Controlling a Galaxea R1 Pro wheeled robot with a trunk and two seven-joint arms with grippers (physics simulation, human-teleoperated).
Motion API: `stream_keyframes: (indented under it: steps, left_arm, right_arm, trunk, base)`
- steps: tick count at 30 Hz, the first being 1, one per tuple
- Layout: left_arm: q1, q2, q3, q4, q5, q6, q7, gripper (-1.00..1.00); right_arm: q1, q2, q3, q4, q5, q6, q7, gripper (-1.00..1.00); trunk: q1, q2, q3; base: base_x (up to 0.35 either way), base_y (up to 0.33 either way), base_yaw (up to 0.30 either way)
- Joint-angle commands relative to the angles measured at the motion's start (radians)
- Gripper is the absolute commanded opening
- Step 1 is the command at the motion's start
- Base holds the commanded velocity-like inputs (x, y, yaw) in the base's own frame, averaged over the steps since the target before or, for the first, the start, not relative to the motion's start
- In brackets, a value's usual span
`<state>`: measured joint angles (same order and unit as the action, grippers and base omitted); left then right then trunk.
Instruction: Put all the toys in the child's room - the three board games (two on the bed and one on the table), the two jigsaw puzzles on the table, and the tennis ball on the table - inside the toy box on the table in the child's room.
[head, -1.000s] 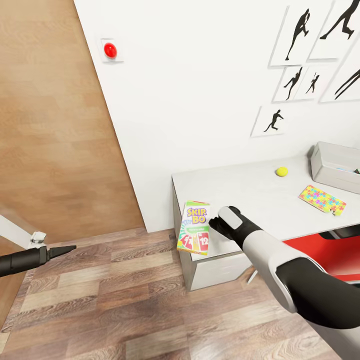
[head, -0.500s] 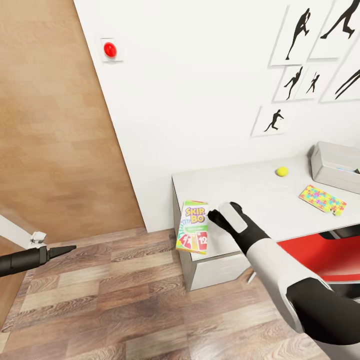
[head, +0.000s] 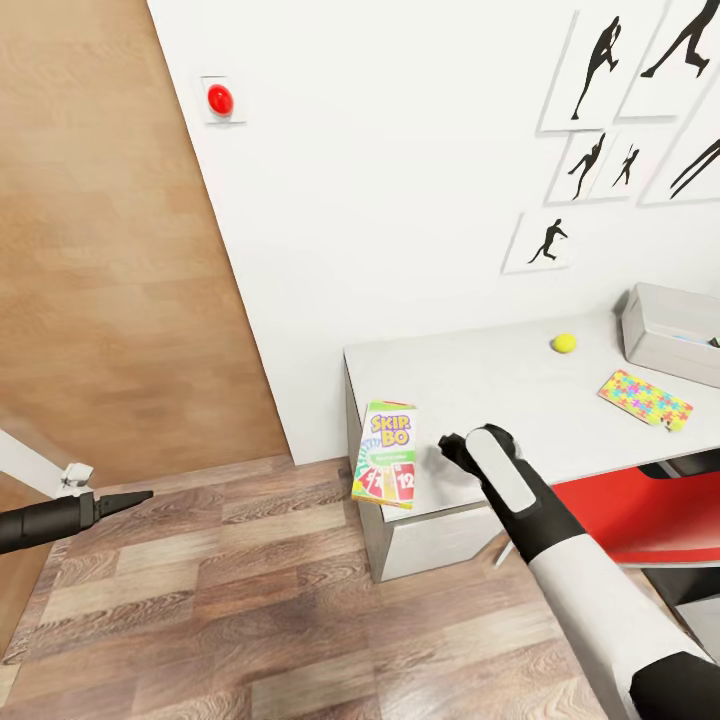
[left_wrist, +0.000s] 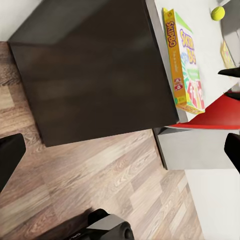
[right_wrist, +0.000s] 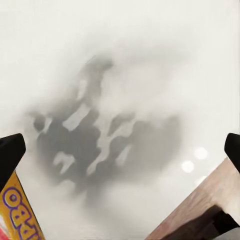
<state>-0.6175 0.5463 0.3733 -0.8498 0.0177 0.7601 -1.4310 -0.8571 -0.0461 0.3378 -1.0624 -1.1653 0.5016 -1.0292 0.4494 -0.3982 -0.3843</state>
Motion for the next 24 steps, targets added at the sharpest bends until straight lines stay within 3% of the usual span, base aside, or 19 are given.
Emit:
stream_keyframes:
  steps: [1,5,8,12,15,24]
  left_arm:
    - [-0.001,0.000,0.000,0.000,0.001,0.010,-0.003,1.00]
    - [-0.001,0.000,0.000,0.000,0.001,0.010,-0.003,1.00]
    - [-0.001,0.000,0.000,0.000,0.001,0.010,-0.003,1.00]
    - [-0.001,-0.002,-0.001,0.000,0.001,0.010,-0.003,1.00]
    - [-0.001,-0.003,-0.001,0.000,0.001,0.010,-0.003,1.00]
    - [-0.001,-0.010,-0.001,0.000,0.001,0.010,-0.003,1.00]
  right_arm:
    - [0.010,-0.002,0.003,-0.023,-0.005,0.009,-0.007,1.00]
    - [0.127,-0.008,0.002,-0.250,0.000,0.063,-0.008,1.00]
    - [0.274,-0.010,-0.008,-0.444,0.004,0.100,-0.008,1.00]
    - [0.393,-0.008,-0.022,-0.516,0.006,0.113,-0.002,1.00]
    - [0.429,-0.008,-0.020,-0.533,0.010,0.115,0.003,1.00]
    - [0.448,-0.010,-0.018,-0.540,0.012,0.124,0.002,1.00]
  trunk:
    - [0.001,-0.002,-0.002]
    - [0.001,-0.002,-0.002]
    - [0.001,-0.002,-0.002]
    - [0.001,-0.002,-0.002]
    - [0.001,-0.002,0.000]
    - [0.001,-0.002,0.012]
  base:
    - [0.000,0.000,0.000]
    - [0.000,0.000,0.000]
    - [0.000,0.000,0.000]
    - [0.000,0.000,0.000]
    - [0.000,0.000,0.000]
    - [0.000,0.000,0.000]
